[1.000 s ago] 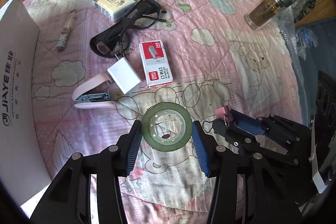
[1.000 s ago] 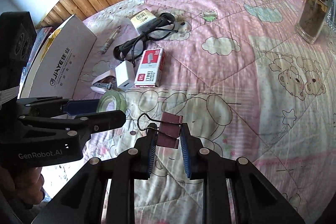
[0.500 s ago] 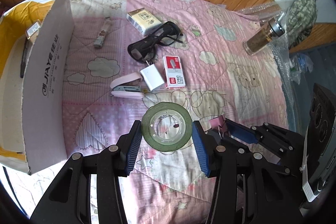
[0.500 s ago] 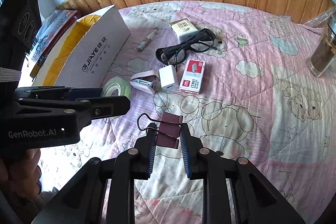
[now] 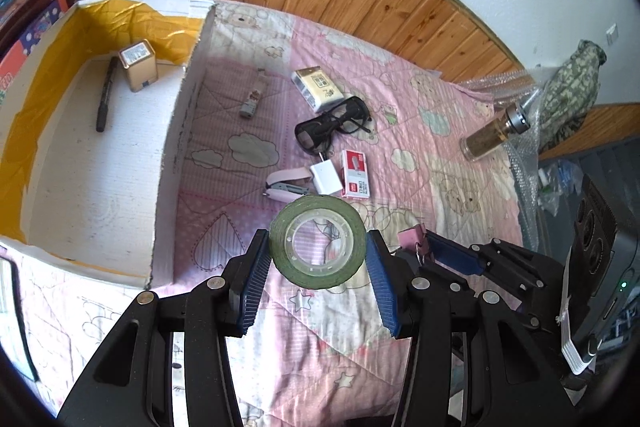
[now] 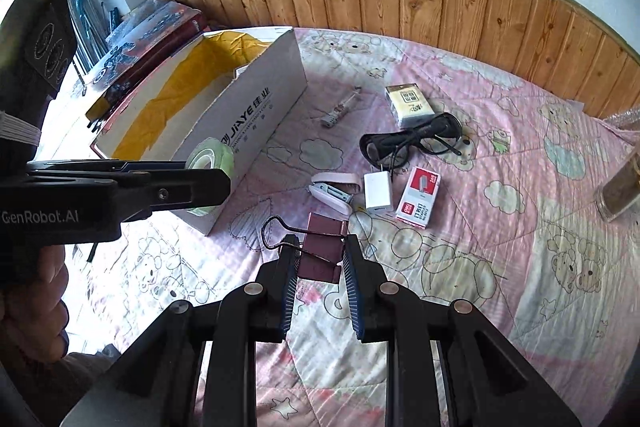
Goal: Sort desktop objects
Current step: 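Carry the pink clip and the green tape roll into the white box, then open the right tool to drop the clip while the left tool releases the tape roll, then move both tools back to the bedspread, right tool toward the white charger, then grasp the white charger with the right tool while the left tool grasps the pink stapler, then carry the white charger and pink stapler over into the white box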
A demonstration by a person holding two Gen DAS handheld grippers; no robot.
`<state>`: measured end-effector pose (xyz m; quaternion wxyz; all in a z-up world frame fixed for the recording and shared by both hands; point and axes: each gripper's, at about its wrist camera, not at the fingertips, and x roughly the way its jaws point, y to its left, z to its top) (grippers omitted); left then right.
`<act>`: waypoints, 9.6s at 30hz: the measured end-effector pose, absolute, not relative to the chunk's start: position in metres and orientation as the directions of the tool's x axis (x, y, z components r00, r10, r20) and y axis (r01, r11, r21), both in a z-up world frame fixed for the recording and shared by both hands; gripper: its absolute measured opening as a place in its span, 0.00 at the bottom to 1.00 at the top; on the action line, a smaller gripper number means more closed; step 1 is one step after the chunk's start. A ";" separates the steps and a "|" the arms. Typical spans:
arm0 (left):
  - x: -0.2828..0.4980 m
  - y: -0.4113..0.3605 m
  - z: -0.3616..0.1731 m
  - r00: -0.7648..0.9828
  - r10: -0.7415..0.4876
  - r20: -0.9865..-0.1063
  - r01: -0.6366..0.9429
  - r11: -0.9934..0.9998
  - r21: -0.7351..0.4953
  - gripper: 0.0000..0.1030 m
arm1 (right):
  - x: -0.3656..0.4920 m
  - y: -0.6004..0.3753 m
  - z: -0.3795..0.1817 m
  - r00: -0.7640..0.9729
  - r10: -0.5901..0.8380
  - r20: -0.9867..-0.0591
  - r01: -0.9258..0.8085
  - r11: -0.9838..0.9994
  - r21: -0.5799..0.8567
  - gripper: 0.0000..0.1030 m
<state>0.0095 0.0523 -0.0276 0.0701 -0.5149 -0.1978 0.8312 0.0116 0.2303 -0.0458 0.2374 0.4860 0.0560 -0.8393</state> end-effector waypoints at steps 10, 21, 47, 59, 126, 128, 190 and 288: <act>0.025 0.011 -0.009 -0.524 0.297 -0.799 0.168 -0.883 -0.438 0.48 | 0.005 0.196 -0.019 -0.418 -0.387 -0.822 0.545 -0.830 0.114 0.23; 0.036 -0.033 0.002 -0.568 0.246 -0.786 0.260 -0.852 -0.454 0.48 | -0.005 0.155 -0.002 -0.392 -0.447 -0.804 0.646 -0.756 0.105 0.23; 0.031 -0.109 -0.005 -0.558 0.133 -0.819 0.428 -0.800 -0.421 0.48 | -0.036 0.063 0.001 -0.274 -0.533 -0.801 0.785 -0.605 0.135 0.23; 0.010 -0.139 -0.021 -0.520 0.105 -0.848 0.472 -0.792 -0.387 0.48 | -0.058 0.031 -0.015 -0.212 -0.533 -0.819 0.808 -0.567 0.160 0.23; -0.109 -0.189 -0.157 -0.102 0.037 -0.994 0.487 -0.869 -0.082 0.49 | -0.146 -0.070 -0.149 0.029 -0.094 -0.995 0.850 -0.522 0.074 0.23; -0.108 -0.189 -0.156 -0.096 0.045 -0.994 0.488 -0.869 -0.086 0.50 | -0.146 -0.069 -0.150 0.031 -0.089 -0.996 0.848 -0.525 0.073 0.24; 0.026 -0.088 0.020 -0.449 0.068 -0.891 0.231 -0.954 -0.189 0.59 | -0.046 0.051 0.000 -0.359 -0.466 -0.808 0.776 -0.630 0.018 0.43; -0.059 0.116 -0.116 -0.264 0.236 -0.935 -0.166 -0.966 -0.197 0.62 | -0.075 0.285 -0.144 -0.289 -0.458 -0.840 0.298 -0.877 0.376 0.31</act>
